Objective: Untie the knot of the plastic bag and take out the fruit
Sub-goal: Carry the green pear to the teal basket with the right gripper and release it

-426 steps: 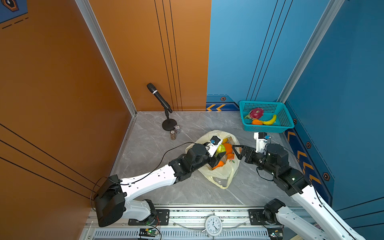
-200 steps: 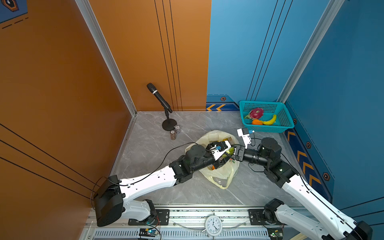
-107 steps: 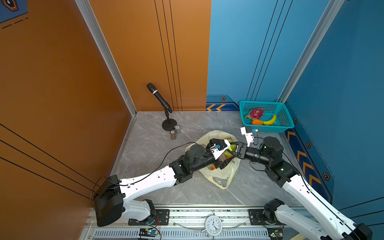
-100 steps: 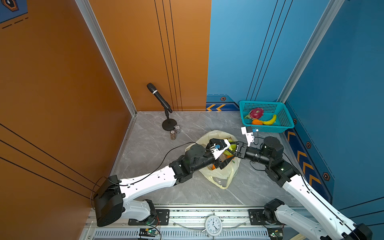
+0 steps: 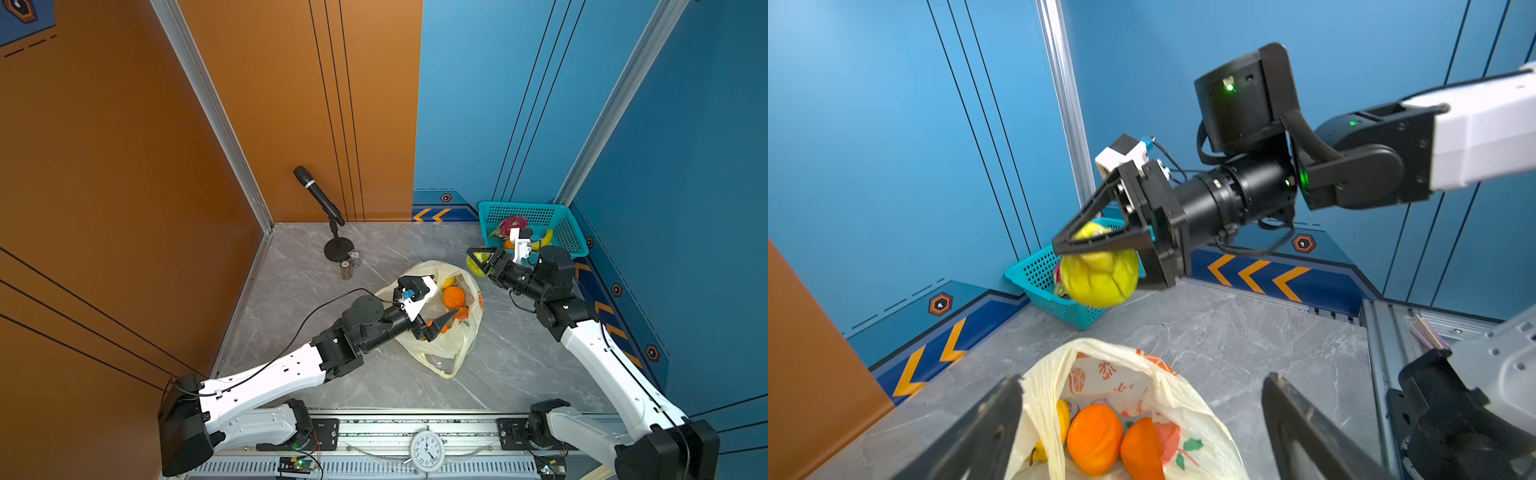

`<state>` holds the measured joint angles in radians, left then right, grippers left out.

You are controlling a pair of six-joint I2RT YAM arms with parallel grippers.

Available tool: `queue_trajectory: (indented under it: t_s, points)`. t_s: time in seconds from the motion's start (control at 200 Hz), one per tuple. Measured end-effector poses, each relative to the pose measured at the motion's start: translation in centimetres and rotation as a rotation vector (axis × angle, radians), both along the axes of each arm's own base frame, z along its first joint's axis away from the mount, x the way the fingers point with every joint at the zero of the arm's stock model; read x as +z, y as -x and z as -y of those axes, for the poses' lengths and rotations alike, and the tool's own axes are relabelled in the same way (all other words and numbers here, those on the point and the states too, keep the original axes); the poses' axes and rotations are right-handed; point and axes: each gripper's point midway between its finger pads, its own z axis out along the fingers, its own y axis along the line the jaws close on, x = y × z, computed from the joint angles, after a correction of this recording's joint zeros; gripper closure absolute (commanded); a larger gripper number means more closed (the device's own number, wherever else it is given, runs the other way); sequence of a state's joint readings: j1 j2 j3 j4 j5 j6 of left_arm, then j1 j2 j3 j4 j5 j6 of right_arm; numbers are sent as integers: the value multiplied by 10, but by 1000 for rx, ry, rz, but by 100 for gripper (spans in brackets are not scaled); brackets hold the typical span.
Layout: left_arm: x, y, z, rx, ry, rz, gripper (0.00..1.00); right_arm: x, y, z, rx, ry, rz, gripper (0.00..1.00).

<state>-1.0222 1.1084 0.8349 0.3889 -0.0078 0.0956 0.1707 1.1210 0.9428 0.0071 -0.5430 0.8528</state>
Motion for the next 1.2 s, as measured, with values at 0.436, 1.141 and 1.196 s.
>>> queue_trajectory:
  t_s: [0.436, 1.141, 1.196]
  points:
    - [-25, 1, -17, 49, -82, -57, 8, -8, -129, 108, -361, 248, -54, 30]
    - [-66, -11, -1, 33, -186, -100, 8, -168, -266, 248, -590, 632, -363, 32]
    - [-68, -14, 0, 33, -185, -103, 8, -183, -272, 256, -590, 645, -387, 31]
